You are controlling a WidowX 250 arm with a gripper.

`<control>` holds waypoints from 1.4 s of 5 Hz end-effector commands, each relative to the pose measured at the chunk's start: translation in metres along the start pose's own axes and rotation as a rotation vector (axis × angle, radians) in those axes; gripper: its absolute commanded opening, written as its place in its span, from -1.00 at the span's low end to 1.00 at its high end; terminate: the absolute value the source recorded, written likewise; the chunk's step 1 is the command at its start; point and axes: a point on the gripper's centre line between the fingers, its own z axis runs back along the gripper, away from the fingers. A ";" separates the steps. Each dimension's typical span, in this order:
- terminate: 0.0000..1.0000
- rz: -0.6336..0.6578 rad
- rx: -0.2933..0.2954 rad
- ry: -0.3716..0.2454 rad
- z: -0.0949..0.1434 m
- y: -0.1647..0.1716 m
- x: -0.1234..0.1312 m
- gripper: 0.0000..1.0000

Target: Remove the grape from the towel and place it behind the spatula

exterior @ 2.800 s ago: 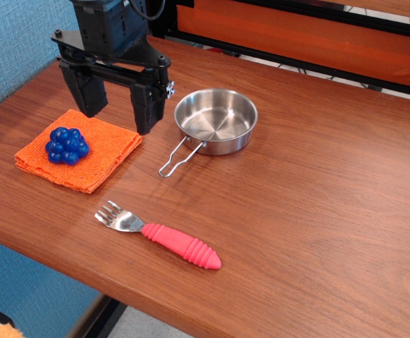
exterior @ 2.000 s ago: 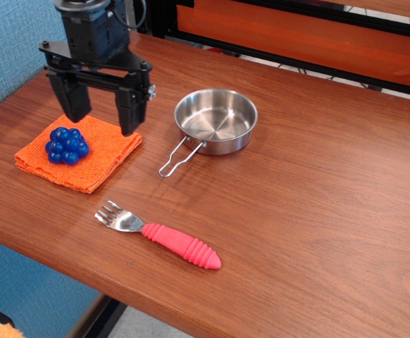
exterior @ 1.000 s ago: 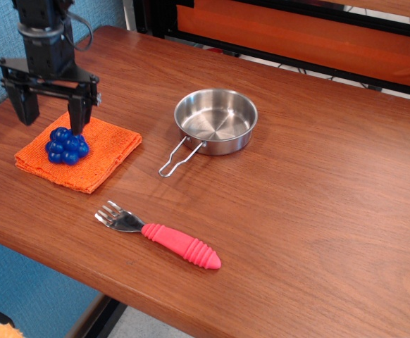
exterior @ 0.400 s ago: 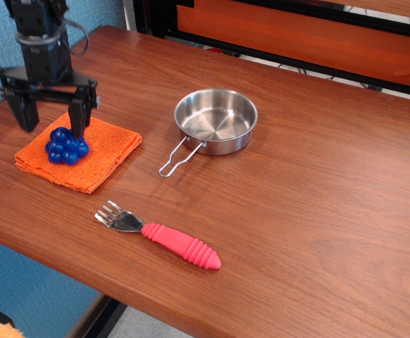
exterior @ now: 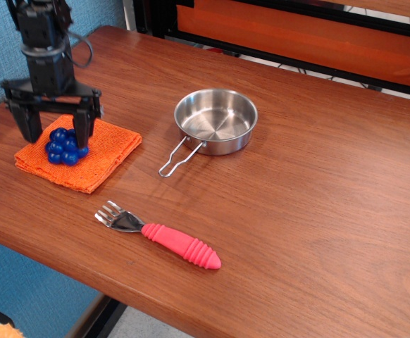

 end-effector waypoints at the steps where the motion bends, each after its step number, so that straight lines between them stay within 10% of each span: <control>1: -1.00 0.002 -0.011 -0.045 0.009 -0.001 0.002 1.00; 2: -1.00 0.010 -0.008 -0.030 0.003 -0.001 0.004 1.00; 3: -1.00 0.000 -0.017 -0.024 0.000 -0.002 0.006 -1.00; 7: -1.00 0.010 0.001 -0.121 0.055 0.005 -0.002 -1.00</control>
